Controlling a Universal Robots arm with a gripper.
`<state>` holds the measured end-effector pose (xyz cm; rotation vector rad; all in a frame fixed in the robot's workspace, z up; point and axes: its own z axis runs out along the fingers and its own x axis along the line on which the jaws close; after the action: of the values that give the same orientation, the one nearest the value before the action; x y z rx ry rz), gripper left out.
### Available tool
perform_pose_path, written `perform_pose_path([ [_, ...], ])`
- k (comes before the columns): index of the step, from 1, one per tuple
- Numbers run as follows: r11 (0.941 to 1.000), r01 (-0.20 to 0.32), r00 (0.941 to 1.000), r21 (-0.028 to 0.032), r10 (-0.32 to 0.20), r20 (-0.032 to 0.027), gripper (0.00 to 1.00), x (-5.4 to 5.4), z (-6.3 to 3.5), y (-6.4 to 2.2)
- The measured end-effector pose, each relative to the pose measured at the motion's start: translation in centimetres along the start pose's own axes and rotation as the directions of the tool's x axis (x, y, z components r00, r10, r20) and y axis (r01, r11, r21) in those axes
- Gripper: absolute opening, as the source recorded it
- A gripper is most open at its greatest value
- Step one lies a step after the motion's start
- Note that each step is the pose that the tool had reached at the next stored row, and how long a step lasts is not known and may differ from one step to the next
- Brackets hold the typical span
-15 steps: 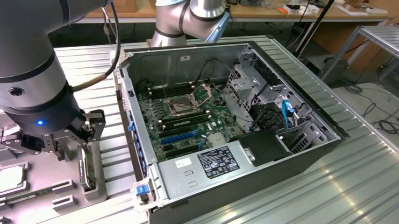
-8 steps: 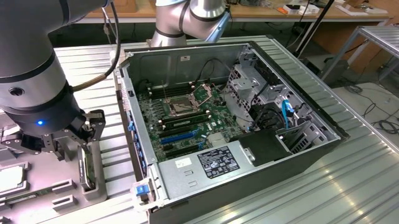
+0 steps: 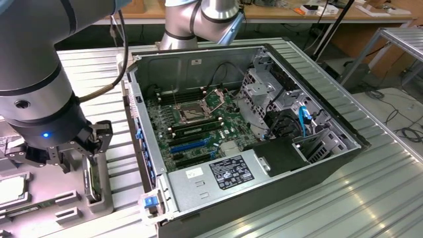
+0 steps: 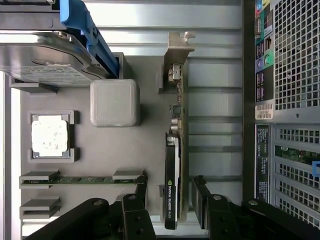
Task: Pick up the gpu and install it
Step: 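Pick up the gpu and move the gpu toward the slot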
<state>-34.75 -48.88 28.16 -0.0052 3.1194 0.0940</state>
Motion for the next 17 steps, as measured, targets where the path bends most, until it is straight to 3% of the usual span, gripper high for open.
perform_pose_path([
  [6,1.0000,0.000,1.0000,0.0000,0.000,0.0000,0.48,0.0,0.97,-0.06],
  [13,1.0000,0.000,1.0000,-0.0004,0.000,0.0000,0.48,0.0,1.33,-0.08],
  [17,1.0000,0.000,1.0000,-0.0009,0.000,0.0002,0.48,0.0,2.14,-0.13],
])
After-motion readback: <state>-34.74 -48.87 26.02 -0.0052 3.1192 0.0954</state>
